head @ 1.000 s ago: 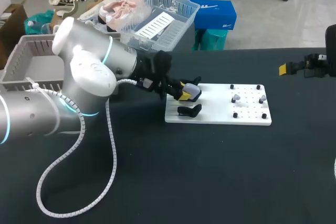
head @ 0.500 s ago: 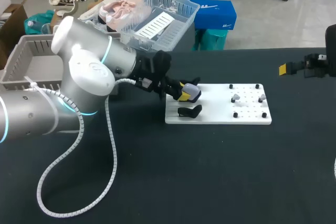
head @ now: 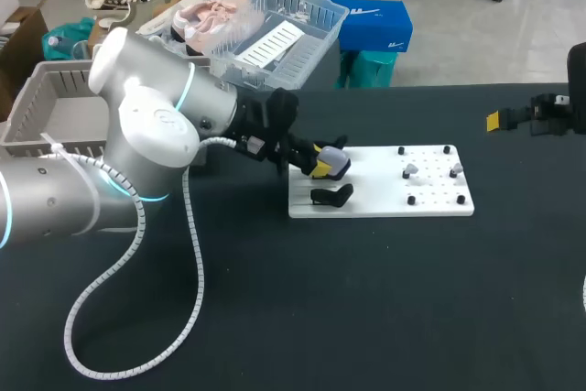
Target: Pick up each earbud case from the left stands, insert the matching earbuds, close the lid, and place the case in the box.
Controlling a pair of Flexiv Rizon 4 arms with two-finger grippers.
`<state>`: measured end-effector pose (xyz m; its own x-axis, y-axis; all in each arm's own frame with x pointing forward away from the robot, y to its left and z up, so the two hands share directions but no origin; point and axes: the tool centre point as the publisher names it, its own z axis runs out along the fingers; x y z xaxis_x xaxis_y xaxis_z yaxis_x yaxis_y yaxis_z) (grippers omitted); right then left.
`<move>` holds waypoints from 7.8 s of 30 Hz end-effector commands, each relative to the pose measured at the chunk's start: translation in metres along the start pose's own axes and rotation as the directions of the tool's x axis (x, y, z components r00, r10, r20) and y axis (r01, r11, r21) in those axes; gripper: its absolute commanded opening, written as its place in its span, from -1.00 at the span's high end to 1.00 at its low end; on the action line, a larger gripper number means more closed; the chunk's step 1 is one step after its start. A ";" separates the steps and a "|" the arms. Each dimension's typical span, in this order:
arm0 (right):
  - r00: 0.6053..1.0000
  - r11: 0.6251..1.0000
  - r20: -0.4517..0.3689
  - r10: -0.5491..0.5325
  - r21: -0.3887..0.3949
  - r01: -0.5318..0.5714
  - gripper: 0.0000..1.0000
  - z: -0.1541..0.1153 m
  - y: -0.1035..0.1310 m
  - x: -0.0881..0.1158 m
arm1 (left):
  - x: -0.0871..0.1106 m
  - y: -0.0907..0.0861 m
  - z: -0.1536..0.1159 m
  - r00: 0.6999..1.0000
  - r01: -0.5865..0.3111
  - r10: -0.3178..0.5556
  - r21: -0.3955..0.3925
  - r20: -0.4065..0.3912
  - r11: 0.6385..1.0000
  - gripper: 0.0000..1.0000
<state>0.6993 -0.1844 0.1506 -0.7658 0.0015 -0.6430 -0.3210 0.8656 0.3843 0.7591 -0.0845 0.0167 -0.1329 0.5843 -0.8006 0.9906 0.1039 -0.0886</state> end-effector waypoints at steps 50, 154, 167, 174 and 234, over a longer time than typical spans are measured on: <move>1.000 1.000 -0.001 -0.001 -0.004 0.001 -1.00 0.000 -0.001 0.000 | -0.036 -0.002 -0.037 0.996 -0.057 0.062 -0.069 0.071 0.996 1.00; 0.921 0.884 -0.205 -0.330 -0.409 0.226 -1.00 0.117 0.143 -0.019 | -0.096 -0.047 -0.054 0.983 -0.164 0.170 -0.086 0.074 0.983 1.00; 0.923 0.896 -0.195 -0.332 -0.371 0.244 -1.00 0.104 0.135 -0.031 | -0.090 -0.053 -0.055 0.979 -0.187 0.191 -0.068 0.068 0.980 1.00; 0.932 0.915 -0.166 -0.322 -0.308 0.261 -1.00 0.080 0.129 -0.035 | -0.092 -0.049 -0.059 0.979 -0.168 0.174 -0.062 0.108 0.984 1.00; 0.978 0.975 -0.069 -0.199 -0.120 0.190 -1.00 0.023 0.095 0.033 | -0.143 -0.057 -0.056 0.819 -0.197 0.220 -0.101 0.529 0.975 1.00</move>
<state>0.6587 -0.0913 0.1495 -0.7219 -0.2058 -0.6607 -0.5337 0.7734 0.3422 0.7186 -0.1276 0.1700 0.1255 0.0746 -0.9893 0.9891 0.0678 0.1306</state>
